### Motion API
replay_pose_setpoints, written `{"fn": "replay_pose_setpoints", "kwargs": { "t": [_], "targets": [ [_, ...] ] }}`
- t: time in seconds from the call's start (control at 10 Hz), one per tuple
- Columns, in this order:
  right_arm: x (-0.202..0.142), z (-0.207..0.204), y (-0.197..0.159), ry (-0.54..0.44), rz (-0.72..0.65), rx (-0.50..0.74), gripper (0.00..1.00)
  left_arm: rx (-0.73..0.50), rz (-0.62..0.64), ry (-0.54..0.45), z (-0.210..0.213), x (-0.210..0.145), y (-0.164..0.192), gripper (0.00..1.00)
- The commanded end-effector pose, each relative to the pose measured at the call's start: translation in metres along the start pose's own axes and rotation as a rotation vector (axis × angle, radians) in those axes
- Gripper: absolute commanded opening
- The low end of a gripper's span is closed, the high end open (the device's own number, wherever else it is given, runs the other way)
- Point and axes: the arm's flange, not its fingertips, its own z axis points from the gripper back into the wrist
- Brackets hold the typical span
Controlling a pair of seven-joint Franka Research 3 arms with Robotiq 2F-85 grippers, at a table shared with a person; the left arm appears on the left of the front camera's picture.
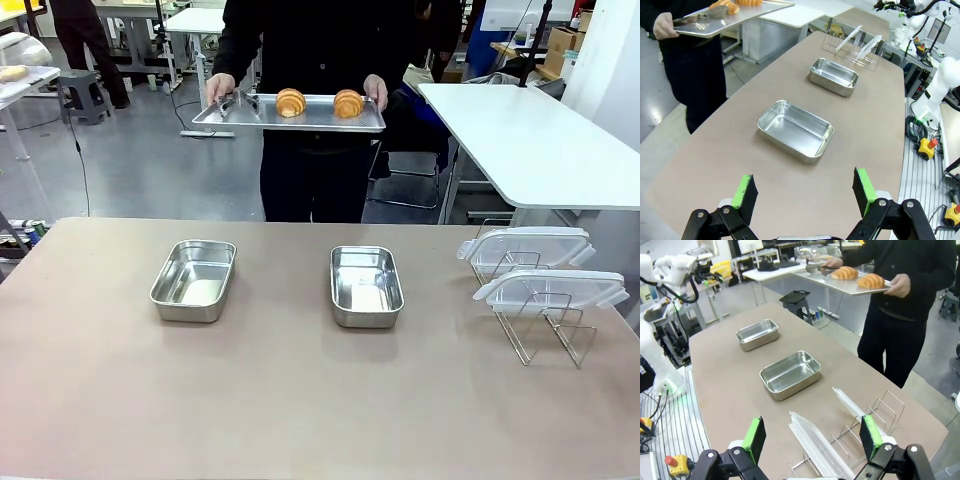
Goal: Place the bread in airtight containers.
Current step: Lift both Airtight Container.
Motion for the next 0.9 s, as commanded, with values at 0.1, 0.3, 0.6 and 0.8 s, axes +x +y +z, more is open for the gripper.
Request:
{"fn": "replay_pose_setpoints", "kwargs": {
  "t": [0.1,0.3,0.6,0.8],
  "targets": [
    [0.0019,-0.0006,-0.0026,-0.020,0.027,-0.002,1.00,-0.017,-0.023,0.002,0.0024,-0.0018,0.0011,1.00],
    [0.0019,-0.0006,-0.0026,-0.020,0.027,-0.002,1.00,-0.017,-0.023,0.002,0.0024,-0.0018,0.0011,1.00],
    [0.0019,-0.0006,-0.0026,-0.020,0.027,-0.002,1.00,-0.017,-0.023,0.002,0.0024,-0.0018,0.0011,1.00],
    [0.0019,-0.0006,-0.0026,-0.020,0.027,-0.002,1.00,-0.017,-0.023,0.002,0.0024,-0.0018,0.0011,1.00]
  ]
}}
